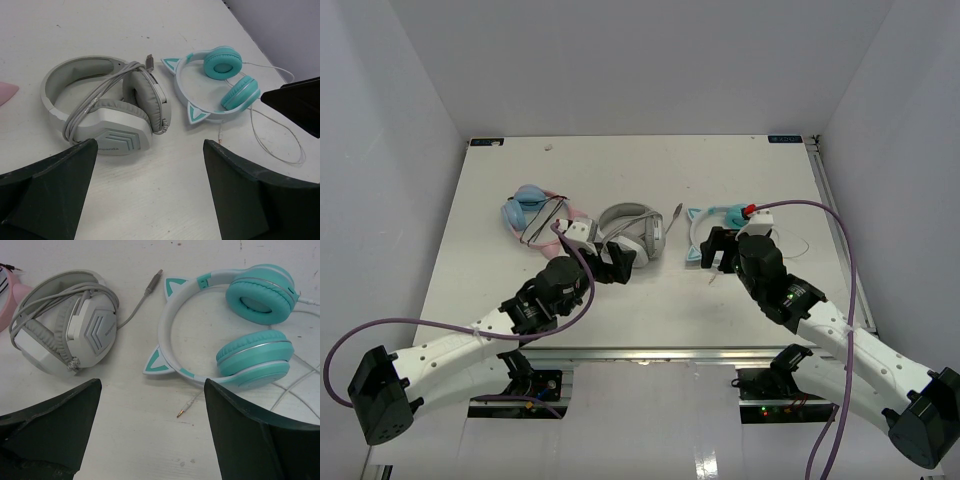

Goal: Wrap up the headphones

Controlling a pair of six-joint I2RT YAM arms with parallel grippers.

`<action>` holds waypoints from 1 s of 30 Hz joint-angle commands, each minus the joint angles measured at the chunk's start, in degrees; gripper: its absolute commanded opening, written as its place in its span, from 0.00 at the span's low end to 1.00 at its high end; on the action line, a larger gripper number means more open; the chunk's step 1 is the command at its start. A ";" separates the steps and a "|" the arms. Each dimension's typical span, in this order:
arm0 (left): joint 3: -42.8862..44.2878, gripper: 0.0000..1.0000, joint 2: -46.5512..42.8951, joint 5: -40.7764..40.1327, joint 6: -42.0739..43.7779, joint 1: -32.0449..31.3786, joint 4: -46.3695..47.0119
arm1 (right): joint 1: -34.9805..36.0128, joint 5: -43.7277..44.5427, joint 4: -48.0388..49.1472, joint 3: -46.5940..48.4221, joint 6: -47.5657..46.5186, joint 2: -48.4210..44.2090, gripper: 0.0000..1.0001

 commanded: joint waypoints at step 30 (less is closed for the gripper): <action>-1.31 0.97 0.18 -5.41 -0.63 -0.03 1.91 | -29.67 -31.58 12.97 23.46 -39.74 38.38 0.91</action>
